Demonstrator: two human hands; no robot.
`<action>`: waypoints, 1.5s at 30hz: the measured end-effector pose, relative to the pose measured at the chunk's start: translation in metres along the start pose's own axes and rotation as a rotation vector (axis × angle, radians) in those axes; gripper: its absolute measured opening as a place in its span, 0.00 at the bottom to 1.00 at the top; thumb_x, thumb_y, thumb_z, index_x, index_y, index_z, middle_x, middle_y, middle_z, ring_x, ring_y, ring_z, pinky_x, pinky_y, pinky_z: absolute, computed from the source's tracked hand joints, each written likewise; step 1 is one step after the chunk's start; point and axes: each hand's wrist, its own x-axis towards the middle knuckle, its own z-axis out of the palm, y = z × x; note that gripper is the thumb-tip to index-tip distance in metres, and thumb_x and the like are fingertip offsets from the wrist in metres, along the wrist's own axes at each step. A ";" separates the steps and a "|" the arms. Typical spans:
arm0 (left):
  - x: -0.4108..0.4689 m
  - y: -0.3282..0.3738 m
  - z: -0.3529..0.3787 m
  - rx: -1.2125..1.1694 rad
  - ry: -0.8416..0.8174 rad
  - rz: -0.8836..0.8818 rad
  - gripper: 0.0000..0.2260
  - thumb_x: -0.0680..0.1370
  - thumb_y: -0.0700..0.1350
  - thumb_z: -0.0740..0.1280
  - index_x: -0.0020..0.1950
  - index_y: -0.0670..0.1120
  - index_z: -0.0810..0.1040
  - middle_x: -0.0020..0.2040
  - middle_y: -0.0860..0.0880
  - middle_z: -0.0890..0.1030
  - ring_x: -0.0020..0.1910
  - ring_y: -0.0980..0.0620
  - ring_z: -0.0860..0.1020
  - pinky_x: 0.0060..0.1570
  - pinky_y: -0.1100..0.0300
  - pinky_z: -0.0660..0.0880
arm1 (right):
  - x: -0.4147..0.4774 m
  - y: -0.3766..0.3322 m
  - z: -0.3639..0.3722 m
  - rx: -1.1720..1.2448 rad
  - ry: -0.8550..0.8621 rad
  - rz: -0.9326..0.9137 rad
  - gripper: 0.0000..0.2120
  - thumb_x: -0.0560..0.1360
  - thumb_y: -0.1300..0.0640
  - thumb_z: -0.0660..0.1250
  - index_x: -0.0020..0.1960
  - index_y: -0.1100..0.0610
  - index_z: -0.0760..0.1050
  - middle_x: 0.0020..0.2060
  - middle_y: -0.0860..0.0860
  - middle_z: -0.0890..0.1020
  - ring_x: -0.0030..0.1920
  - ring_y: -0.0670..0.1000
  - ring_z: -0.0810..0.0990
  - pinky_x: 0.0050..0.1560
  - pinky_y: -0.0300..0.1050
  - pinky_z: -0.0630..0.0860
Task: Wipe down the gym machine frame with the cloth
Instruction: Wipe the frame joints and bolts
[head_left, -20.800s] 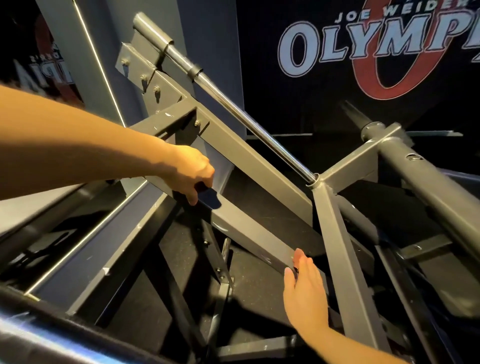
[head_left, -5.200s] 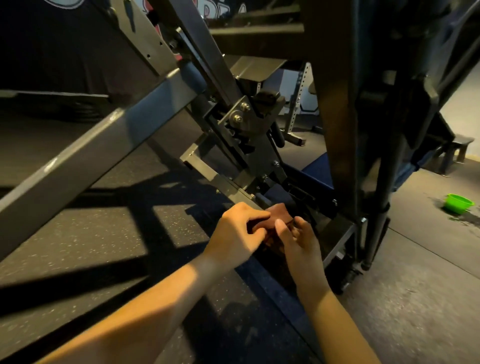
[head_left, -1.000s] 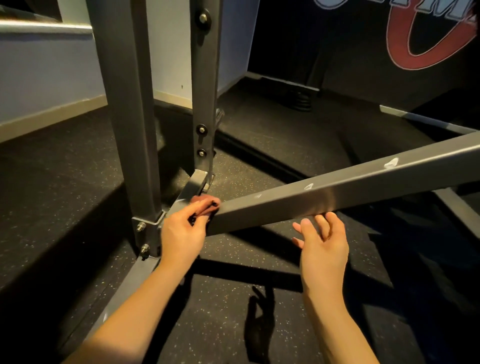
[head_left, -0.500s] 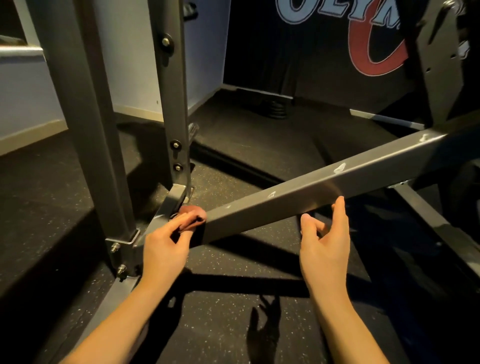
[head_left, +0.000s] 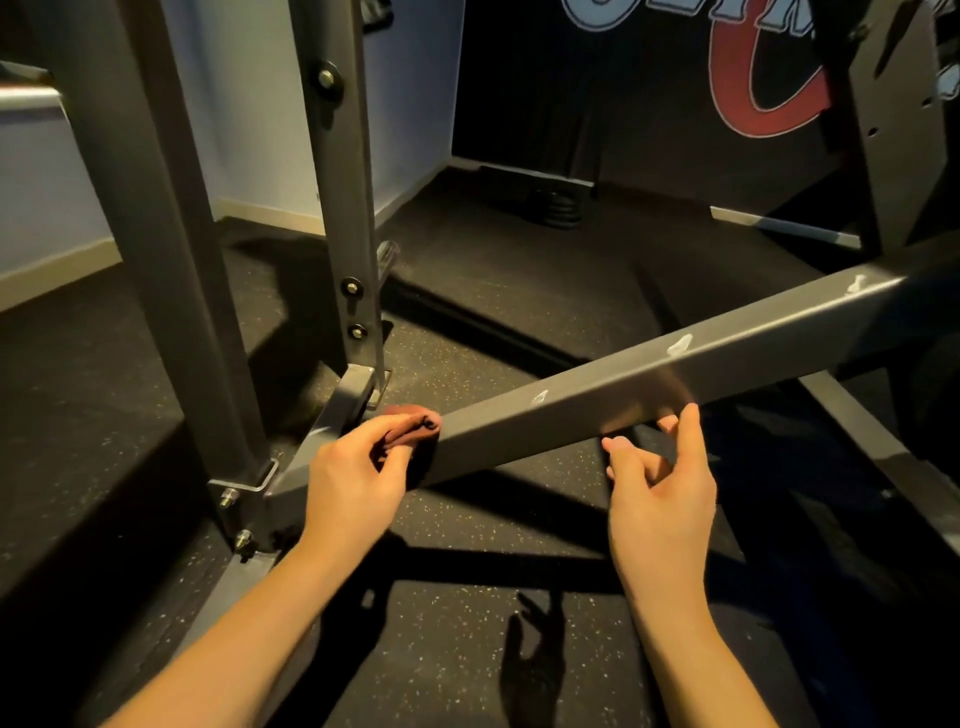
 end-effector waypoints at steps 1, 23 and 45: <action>0.003 0.013 0.007 -0.024 -0.005 0.039 0.24 0.76 0.36 0.72 0.57 0.66 0.79 0.51 0.72 0.81 0.54 0.70 0.79 0.63 0.62 0.76 | -0.001 -0.001 0.000 0.002 -0.011 0.005 0.37 0.82 0.57 0.67 0.83 0.47 0.50 0.71 0.44 0.74 0.55 0.46 0.83 0.63 0.47 0.79; 0.021 0.078 0.055 -0.275 -0.132 0.299 0.21 0.73 0.30 0.69 0.63 0.47 0.84 0.60 0.56 0.84 0.64 0.61 0.79 0.67 0.59 0.74 | 0.026 -0.046 -0.025 0.223 0.116 0.287 0.34 0.83 0.61 0.63 0.83 0.46 0.51 0.49 0.51 0.87 0.47 0.54 0.88 0.54 0.55 0.82; 0.039 0.132 0.107 -0.249 -0.120 0.489 0.15 0.76 0.44 0.75 0.61 0.40 0.84 0.62 0.47 0.83 0.66 0.53 0.80 0.68 0.52 0.75 | 0.046 -0.067 -0.059 -0.029 0.127 0.238 0.32 0.83 0.57 0.62 0.83 0.48 0.52 0.47 0.44 0.86 0.46 0.48 0.86 0.53 0.52 0.83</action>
